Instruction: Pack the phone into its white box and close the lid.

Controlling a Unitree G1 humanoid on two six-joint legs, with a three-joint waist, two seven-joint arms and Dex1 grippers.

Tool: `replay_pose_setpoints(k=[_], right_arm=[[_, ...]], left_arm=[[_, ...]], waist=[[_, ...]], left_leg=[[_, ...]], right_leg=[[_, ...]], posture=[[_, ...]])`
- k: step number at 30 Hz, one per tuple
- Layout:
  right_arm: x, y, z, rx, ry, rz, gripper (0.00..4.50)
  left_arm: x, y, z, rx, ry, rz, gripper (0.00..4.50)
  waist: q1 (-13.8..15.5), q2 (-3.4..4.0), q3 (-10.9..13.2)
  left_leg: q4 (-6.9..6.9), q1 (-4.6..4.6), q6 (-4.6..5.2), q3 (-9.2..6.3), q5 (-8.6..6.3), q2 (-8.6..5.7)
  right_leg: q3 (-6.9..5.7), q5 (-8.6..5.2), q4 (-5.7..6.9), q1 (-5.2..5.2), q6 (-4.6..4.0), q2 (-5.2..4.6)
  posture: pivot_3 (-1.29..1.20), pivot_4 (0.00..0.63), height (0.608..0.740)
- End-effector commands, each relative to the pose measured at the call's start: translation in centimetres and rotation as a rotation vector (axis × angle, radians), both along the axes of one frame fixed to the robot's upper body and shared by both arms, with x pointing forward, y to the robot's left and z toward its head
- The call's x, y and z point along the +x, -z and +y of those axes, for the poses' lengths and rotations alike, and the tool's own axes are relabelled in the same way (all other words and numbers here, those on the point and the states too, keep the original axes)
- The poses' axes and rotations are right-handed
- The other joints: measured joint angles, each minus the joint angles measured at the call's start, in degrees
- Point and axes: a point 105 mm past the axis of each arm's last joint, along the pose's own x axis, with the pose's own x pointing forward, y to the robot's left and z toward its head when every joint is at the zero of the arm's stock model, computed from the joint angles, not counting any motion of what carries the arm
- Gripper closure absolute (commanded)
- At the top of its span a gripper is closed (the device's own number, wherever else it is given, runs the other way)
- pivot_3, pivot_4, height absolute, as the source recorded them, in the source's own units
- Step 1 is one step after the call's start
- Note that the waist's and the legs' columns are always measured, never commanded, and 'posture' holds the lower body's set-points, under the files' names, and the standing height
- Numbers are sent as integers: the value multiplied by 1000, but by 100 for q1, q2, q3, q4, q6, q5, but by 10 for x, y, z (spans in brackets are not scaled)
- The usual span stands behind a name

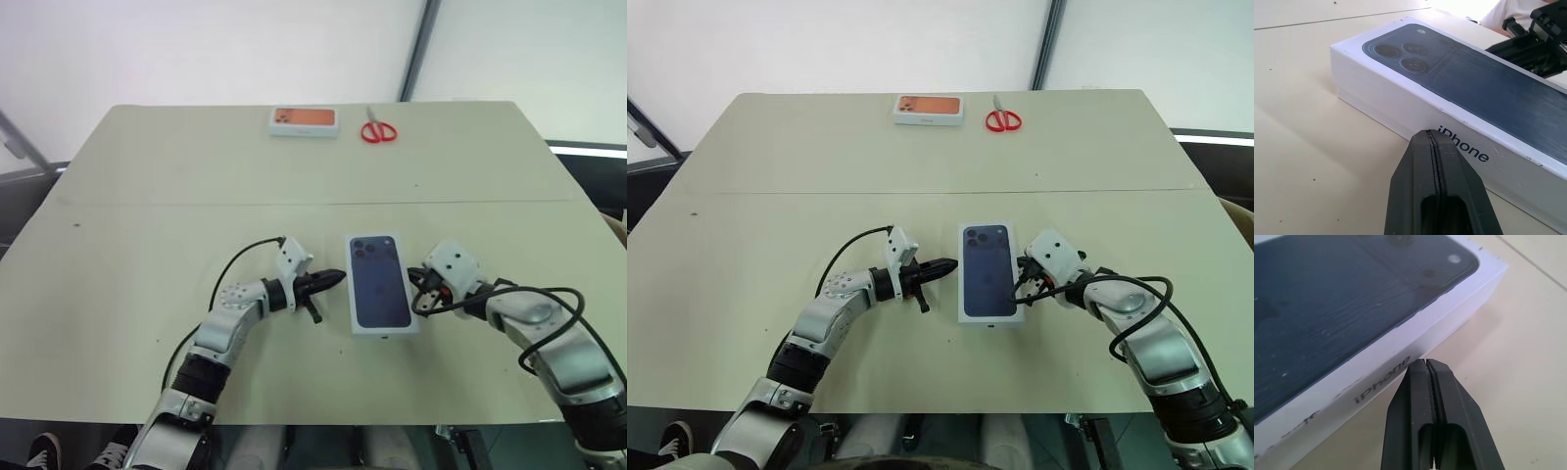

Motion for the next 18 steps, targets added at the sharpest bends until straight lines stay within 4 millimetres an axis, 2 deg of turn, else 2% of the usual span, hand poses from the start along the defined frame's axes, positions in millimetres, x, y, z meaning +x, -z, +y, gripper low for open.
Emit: replay_pose_setpoints(k=[1, 11, 13, 18], right_arm=[[-1, -5, 6, 13, -29, -14, 4458], [-5, -7, 18, 59, -69, -2, 4458], [-4, -5, 16, 18, -73, -16, 4458], [1, -6, -5, -72, -32, -41, 4458]], left_arm=[[0, -14, -2, -51, -6, -26, 4500], [-5, -18, -13, -60, 26, -33, 4500], [-6, -16, -12, -49, 28, -29, 4500], [-3, -16, 0, -44, -1, -26, 4500]], waist=[[0, 0, 0], [-3, 0, 0], [-3, 0, 0], [-1, 0, 0]], left_leg=[[0, 0, 0, 0, 0, 0], [0, 0, 0, 0, 0, 0], [0, 0, -1, 0, 0, 0], [0, 0, -1, 1, 0, 0]], right_leg=[[0, 0, 0, 0, 0, 0], [0, 0, 2, -1, 0, 1], [0, 0, 2, -1, 0, 1], [1, 0, 2, -1, 0, 1]], posture=[[0, 150, 740], [0, 150, 740], [0, 150, 740], [0, 150, 740]])
